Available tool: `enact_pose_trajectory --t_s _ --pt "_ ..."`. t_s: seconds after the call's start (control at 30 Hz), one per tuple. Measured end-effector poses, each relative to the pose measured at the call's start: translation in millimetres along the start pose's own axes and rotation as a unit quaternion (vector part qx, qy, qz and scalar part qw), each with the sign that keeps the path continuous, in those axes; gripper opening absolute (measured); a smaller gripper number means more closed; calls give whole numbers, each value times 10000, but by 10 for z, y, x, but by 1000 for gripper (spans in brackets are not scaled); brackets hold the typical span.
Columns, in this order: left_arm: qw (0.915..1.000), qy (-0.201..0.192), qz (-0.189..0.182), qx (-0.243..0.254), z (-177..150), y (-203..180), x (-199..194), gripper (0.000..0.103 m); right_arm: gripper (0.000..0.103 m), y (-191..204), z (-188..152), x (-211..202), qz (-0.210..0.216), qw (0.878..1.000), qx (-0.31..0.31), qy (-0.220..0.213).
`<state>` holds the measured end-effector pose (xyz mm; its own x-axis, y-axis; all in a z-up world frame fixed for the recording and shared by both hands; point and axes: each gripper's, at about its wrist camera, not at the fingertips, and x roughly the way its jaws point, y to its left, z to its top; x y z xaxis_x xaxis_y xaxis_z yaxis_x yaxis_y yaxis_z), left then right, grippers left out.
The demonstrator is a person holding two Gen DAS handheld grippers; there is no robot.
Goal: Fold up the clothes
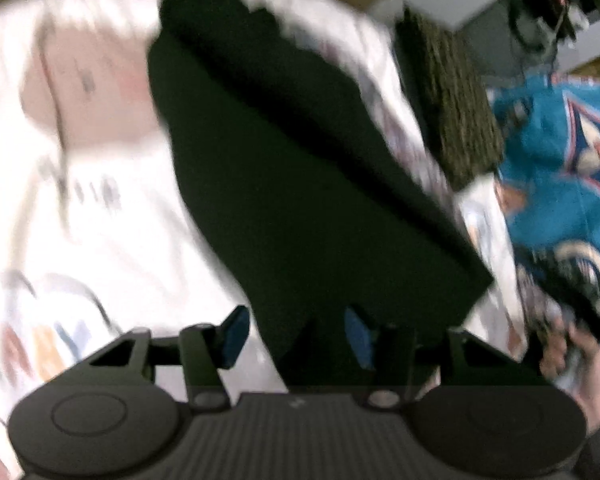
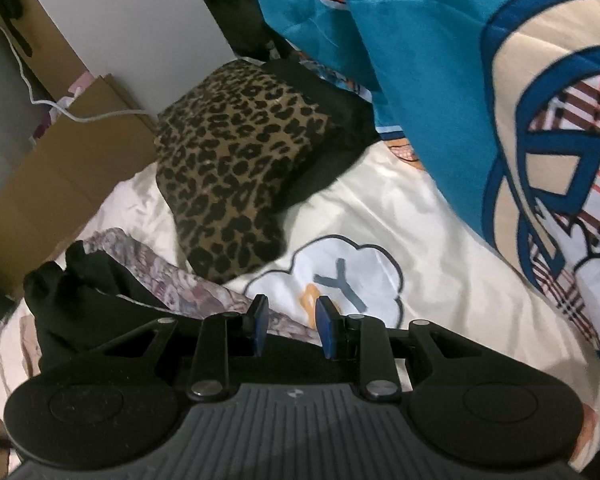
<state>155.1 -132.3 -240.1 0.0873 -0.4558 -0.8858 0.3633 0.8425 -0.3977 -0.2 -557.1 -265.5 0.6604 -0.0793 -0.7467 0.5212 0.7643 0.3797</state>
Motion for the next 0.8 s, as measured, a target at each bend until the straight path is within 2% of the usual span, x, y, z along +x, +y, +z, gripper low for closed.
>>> enact_pose_trajectory --t_s 0.1,0.27,0.4,0.57,0.7,0.8 --pt "9989 -451 78 -138 329 -31 -177 55 33 57 21 13 72 10000 -8 -35" --pt "9954 -917 274 7 872 -108 -388 57 33 137 54 13 133 9998 -104 -128" --pt "9925 -974 733 -120 1213 -167 -372 57 33 198 72 33 189 9996 -165 -128" --pt "9909 -1000 869 -215 1547 -178 -213 59 33 289 70 46 262 9991 -327 -114" --pt "9877 -1126 1085 -8 1700 -215 14 59 33 372 49 70 317 9982 -513 -40" --pt "9879 -1025 1127 283 1768 -273 224 59 33 465 18 109 383 9969 -683 58"
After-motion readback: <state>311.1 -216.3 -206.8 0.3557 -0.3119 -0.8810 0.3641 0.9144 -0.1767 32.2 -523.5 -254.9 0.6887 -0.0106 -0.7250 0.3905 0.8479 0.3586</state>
